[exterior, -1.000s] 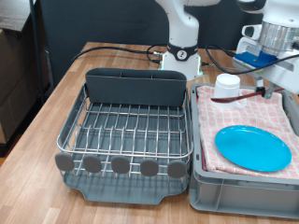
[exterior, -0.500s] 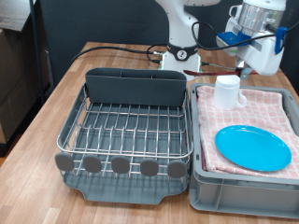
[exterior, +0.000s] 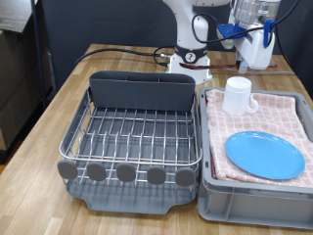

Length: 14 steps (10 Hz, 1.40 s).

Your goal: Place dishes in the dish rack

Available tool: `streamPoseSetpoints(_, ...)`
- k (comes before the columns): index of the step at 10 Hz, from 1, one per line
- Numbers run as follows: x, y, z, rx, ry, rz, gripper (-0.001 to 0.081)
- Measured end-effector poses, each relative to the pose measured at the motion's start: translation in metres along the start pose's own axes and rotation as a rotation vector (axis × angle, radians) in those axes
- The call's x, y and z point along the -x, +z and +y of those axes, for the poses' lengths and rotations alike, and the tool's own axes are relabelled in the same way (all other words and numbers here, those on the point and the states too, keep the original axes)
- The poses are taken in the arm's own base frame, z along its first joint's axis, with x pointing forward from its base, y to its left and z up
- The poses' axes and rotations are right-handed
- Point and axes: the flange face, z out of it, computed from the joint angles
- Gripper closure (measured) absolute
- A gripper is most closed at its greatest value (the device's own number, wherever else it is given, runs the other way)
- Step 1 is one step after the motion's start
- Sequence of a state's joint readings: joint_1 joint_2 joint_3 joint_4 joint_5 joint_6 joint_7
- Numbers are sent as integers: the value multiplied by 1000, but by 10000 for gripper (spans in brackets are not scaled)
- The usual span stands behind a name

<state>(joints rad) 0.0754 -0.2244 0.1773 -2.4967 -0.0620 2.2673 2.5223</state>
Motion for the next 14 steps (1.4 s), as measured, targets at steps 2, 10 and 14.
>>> streamPoseSetpoints(2, -15, 8, 6, 22, 76, 30, 716)
streamPoseSetpoints(10, -113, 8, 6, 79, 61, -47, 716)
streamPoseSetpoints(14, -124, 8, 7, 84, 67, -67, 716)
